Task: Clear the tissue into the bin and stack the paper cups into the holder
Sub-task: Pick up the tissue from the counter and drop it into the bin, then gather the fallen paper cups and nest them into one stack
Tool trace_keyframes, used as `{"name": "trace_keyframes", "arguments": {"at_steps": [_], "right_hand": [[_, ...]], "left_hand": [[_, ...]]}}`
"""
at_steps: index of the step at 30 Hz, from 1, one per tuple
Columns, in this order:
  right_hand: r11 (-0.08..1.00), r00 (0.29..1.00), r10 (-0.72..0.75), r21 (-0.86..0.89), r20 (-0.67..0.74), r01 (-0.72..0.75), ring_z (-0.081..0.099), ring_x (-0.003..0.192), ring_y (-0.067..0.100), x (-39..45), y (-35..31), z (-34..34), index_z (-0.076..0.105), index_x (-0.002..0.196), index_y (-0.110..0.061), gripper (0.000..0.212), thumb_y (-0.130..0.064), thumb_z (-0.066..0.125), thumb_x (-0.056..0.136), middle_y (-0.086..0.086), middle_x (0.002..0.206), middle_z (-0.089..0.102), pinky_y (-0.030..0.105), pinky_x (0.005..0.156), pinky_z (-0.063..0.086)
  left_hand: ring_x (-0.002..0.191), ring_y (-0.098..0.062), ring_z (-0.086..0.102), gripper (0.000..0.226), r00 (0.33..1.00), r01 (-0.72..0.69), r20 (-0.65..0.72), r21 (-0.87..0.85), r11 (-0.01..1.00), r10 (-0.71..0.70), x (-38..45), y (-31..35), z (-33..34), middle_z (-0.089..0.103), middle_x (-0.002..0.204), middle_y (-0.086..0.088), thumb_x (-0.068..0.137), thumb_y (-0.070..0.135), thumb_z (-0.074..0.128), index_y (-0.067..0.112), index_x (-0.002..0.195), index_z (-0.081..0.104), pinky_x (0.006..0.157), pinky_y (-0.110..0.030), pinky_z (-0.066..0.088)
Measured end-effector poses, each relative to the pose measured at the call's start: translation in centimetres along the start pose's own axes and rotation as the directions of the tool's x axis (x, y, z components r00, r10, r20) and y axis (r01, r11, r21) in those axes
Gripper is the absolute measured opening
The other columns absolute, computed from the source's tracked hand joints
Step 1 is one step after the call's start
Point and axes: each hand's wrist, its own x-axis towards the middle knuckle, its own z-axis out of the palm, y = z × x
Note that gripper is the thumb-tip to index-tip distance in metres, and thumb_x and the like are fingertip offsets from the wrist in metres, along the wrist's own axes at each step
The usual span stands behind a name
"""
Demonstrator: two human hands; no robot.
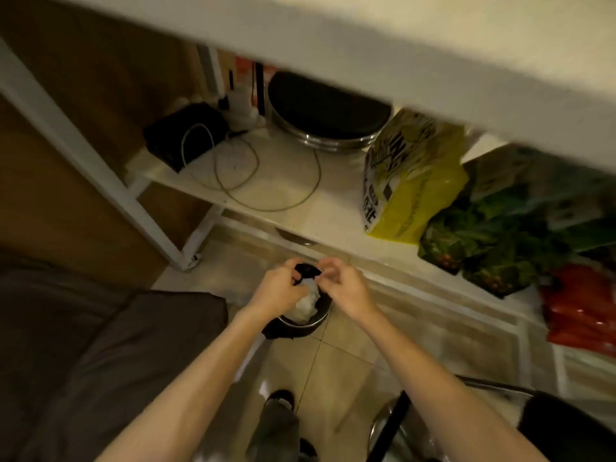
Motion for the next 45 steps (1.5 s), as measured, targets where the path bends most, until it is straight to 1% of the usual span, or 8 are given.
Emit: {"name": "trace_keyframes", "arguments": {"at_steps": [6,10,14,17,30,35,40,45], "right_hand": [[0.977,0.986,-0.166,-0.138,0.002,0.165,0.055,0.075,0.011,-6.8,-9.9,-7.4,0.055,0.114,-0.014,0.035,-0.014,0.063,0.080,-0.001,0.089,0.060,0.005,0.058,0.038],[0.941,0.958,-0.287,-0.195,-0.020,0.278,0.056,0.071,0.007,-11.4,-15.2,-11.6,0.054,0.112,-0.019,0.035,-0.021,0.065,0.079,-0.005,0.089,0.058,0.019,0.065,0.045],[0.910,0.918,-0.387,-0.197,-0.089,0.365,0.054,0.070,-0.003,-14.6,-19.5,-15.5,0.054,0.113,-0.022,0.036,-0.026,0.066,0.079,-0.016,0.083,0.055,0.007,0.060,0.043],[0.896,0.894,-0.432,-0.172,-0.118,0.410,0.059,0.077,0.004,-15.7,-22.1,-18.4,0.053,0.113,-0.024,0.035,-0.025,0.066,0.080,-0.007,0.091,0.063,0.012,0.069,0.047],[0.924,0.806,-0.382,-0.217,-0.453,0.316,0.055,0.070,0.006,-9.6,-27.1,-28.3,0.052,0.113,-0.020,0.039,-0.024,0.068,0.078,-0.004,0.093,0.057,0.013,0.060,0.042],[0.963,0.781,-0.063,0.167,-0.622,0.210,0.061,0.065,0.020,-7.0,-26.6,-29.9,0.057,0.099,-0.006,0.030,-0.028,0.066,0.080,0.011,0.084,0.065,0.038,0.062,0.055],[0.621,0.910,0.336,0.784,-0.244,-0.019,0.064,0.071,0.032,-6.2,-26.1,-30.3,0.050,0.102,0.004,0.046,-0.035,0.064,0.082,0.024,0.084,0.061,0.042,0.071,0.055],[0.378,0.916,0.398,0.918,-0.042,-0.122,0.062,0.080,0.038,-4.7,-26.0,-30.9,0.034,0.126,0.009,0.076,-0.041,0.065,0.079,0.030,0.099,0.057,0.046,0.087,0.051]], "left_hand": [[0.099,-0.017,0.060,0.044,0.975,-0.196,-0.105,0.029,0.980,0.198,-7.6,9.7,-7.1,0.063,0.109,-0.007,0.078,0.016,0.063,0.012,0.121,0.050,0.079,-0.019,0.041],[0.093,-0.015,0.059,0.040,0.938,-0.315,-0.129,0.066,0.947,0.321,-11.9,15.0,-10.6,0.061,0.106,-0.003,0.077,0.020,0.064,0.016,0.115,0.053,0.079,-0.023,0.045],[0.090,-0.015,0.061,0.033,0.882,-0.439,-0.148,0.091,0.894,0.448,-14.5,20.0,-13.6,0.064,0.102,-0.001,0.079,0.024,0.064,0.018,0.110,0.055,0.077,-0.022,0.047],[0.083,-0.014,0.061,0.032,0.842,-0.506,-0.169,0.083,0.858,0.513,-15.1,23.6,-15.4,0.064,0.099,-0.003,0.079,0.023,0.064,0.017,0.109,0.054,0.071,-0.017,0.045],[0.093,-0.011,0.052,0.047,0.681,-0.602,-0.324,0.264,0.754,0.657,-6.6,34.2,-20.6,0.055,0.114,0.002,0.074,0.031,0.069,0.020,0.116,0.051,0.079,-0.025,0.045],[0.108,-0.017,0.050,0.054,0.670,-0.561,-0.394,0.287,0.777,0.629,-2.2,35.5,-21.8,0.051,0.124,-0.002,0.072,0.035,0.069,0.020,0.119,0.049,0.088,-0.032,0.045],[0.118,-0.024,0.046,0.068,0.728,-0.470,-0.441,0.236,0.850,0.525,1.1,35.3,-21.7,0.046,0.131,-0.007,0.067,0.039,0.073,0.016,0.125,0.044,0.094,-0.040,0.043],[0.125,-0.028,0.040,0.082,0.775,-0.375,-0.449,0.240,0.895,0.445,2.7,35.1,-21.1,0.040,0.138,-0.009,0.066,0.043,0.073,0.015,0.133,0.035,0.096,-0.044,0.041]]}}
